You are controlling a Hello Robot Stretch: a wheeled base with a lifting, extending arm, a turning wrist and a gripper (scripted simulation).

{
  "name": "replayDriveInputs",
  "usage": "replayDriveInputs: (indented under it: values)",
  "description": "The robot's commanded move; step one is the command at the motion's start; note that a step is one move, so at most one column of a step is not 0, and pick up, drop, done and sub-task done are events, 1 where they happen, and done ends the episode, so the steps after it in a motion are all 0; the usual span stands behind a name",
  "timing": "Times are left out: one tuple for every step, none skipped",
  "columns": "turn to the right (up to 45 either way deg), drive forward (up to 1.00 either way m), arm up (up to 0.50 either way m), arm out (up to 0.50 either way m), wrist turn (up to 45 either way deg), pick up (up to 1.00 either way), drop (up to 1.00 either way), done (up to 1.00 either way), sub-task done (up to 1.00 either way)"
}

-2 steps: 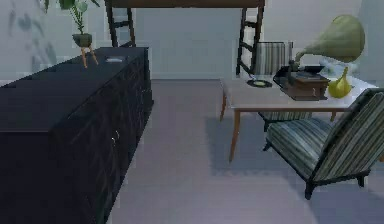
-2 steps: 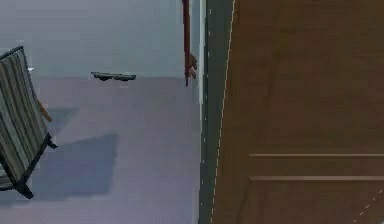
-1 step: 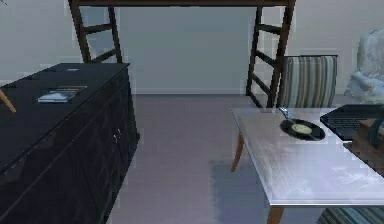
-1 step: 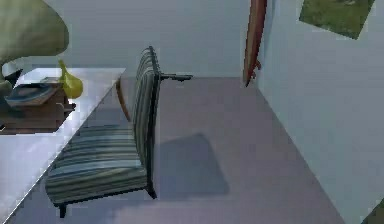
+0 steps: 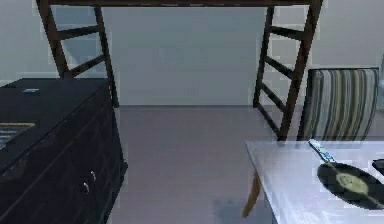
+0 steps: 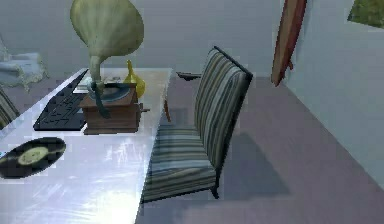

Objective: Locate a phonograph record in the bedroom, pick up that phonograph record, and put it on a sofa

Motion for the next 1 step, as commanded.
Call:
replayDriveInputs:
  values:
    - [-12.0, 0.0, 0.0, 0.0, 0.0, 0.0, 0.0, 0.0, 0.0]
